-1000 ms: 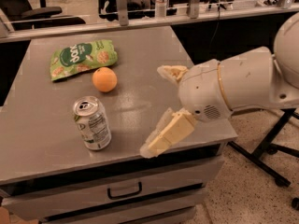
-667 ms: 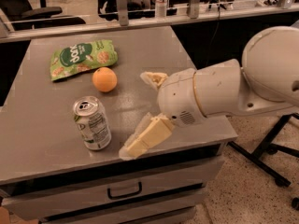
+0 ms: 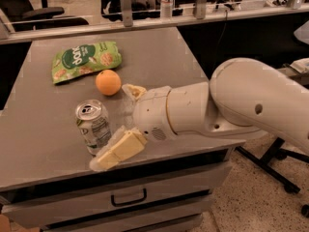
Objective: Pick 7up can
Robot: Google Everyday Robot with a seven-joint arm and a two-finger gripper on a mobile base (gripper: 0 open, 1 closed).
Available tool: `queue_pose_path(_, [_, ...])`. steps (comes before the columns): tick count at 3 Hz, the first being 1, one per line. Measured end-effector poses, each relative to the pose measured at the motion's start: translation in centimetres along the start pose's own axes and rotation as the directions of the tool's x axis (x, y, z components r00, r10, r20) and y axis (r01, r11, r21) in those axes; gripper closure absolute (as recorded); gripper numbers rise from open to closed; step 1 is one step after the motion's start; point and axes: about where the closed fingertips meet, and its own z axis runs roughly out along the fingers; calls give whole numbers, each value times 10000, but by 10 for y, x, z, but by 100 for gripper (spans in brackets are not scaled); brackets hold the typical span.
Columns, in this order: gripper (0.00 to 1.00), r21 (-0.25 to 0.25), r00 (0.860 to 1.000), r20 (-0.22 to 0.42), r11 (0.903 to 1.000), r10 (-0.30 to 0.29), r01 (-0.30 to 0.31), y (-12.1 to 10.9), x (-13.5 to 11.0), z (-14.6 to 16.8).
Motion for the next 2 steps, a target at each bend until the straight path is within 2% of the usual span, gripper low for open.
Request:
queue_pose_path(1, [13,-103,9990,426,9999,116,-112,6,-5,21])
queue_pose_path(2, [37,-250,9974,712,9996,105,-87,12,-10,34])
